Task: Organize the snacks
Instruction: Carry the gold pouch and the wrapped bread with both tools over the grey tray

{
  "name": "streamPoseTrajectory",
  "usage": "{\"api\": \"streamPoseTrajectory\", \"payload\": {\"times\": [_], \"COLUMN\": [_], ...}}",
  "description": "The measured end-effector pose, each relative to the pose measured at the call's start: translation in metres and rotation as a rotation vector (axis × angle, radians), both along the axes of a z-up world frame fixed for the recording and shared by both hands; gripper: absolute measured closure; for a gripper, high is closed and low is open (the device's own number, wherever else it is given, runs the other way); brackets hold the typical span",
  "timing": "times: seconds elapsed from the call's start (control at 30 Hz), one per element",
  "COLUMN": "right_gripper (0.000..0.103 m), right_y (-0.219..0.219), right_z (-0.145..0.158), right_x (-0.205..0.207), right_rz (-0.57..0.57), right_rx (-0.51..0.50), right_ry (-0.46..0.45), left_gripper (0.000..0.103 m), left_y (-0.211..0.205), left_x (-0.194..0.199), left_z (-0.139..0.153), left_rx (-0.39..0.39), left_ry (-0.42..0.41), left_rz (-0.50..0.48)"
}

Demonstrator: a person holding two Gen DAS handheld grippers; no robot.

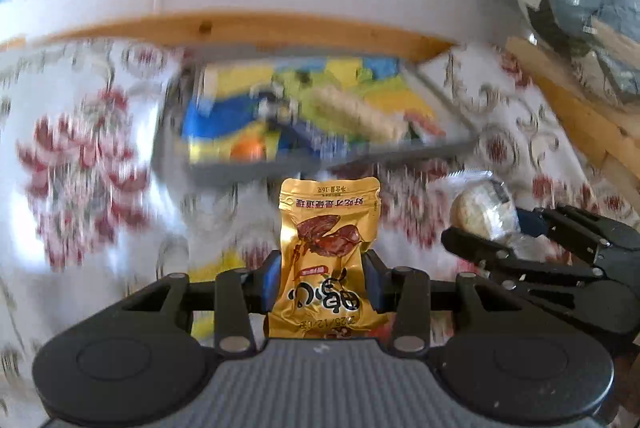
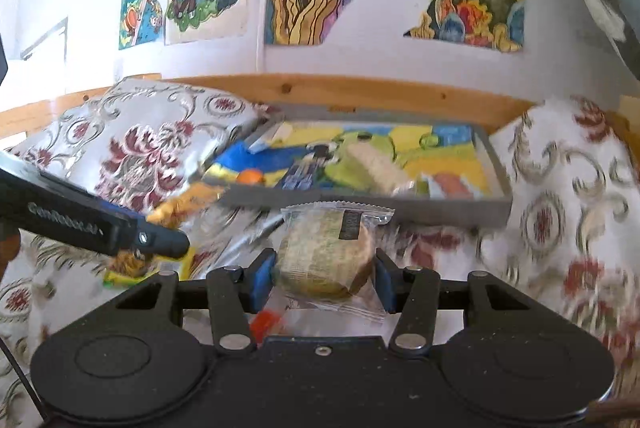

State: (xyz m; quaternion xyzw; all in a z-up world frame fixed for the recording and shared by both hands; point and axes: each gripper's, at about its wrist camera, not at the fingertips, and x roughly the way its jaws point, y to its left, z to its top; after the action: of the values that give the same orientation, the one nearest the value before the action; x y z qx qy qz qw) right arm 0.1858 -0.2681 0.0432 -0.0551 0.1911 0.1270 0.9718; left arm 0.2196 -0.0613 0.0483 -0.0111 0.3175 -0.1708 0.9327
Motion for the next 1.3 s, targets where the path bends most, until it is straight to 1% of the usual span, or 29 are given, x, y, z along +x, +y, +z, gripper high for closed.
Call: {"api": "streamPoseTrajectory", "payload": {"times": [0.13, 0.27, 0.33, 0.47, 0.53, 0.6, 0.7, 0.83, 0.97, 1.13, 1.3], "right_gripper": [0.050, 0.050, 0.050, 0.050, 0.050, 0.050, 0.050, 0.050, 0.050, 0.050, 0.049], "right_y": [-0.009, -0.018, -0.022, -0.034, -0.042, -0.049, -0.054, -0.060, -0.058, -0.058, -0.056], "right_z": [0.018, 0.027, 0.030, 0.036, 0.037, 0.036, 0.031, 0.029, 0.024, 0.018, 0.017], "right_x": [0.030, 0.057, 0.069, 0.094, 0.108, 0.121, 0.138, 0.156, 0.162, 0.164, 0.164], "right_rz": [0.005, -0.017, -0.026, -0.061, -0.084, -0.100, -0.121, -0.153, -0.140, -0.145, -0.146], "right_rx": [-0.017, -0.055, -0.078, -0.100, -0.081, -0.070, -0.081, -0.050, -0.084, -0.080, -0.086], "right_ry": [-0.018, -0.028, -0.032, -0.058, -0.040, -0.024, 0.004, 0.066, 0.077, 0.108, 0.106], "left_gripper": [0.057, 0.057, 0.057, 0.057, 0.057, 0.057, 0.057, 0.057, 0.056, 0.056, 0.055], "left_y": [-0.015, -0.037, -0.046, -0.058, -0.067, -0.076, -0.084, -0.089, -0.091, -0.092, -0.093], "left_x": [0.031, 0.064, 0.083, 0.123, 0.138, 0.151, 0.163, 0.173, 0.177, 0.177, 0.178], "left_z": [0.020, 0.029, 0.029, 0.025, 0.023, 0.019, 0.013, 0.006, 0.005, 0.005, 0.005], "left_rx": [0.014, 0.040, 0.038, -0.014, -0.006, 0.005, 0.023, 0.029, 0.038, 0.052, 0.054], "left_ry": [-0.050, -0.078, -0.068, 0.006, 0.021, 0.034, 0.048, 0.060, 0.050, 0.045, 0.048], "left_rz": [-0.014, -0.029, -0.019, 0.045, 0.077, 0.088, 0.107, 0.140, 0.149, 0.152, 0.155]}}
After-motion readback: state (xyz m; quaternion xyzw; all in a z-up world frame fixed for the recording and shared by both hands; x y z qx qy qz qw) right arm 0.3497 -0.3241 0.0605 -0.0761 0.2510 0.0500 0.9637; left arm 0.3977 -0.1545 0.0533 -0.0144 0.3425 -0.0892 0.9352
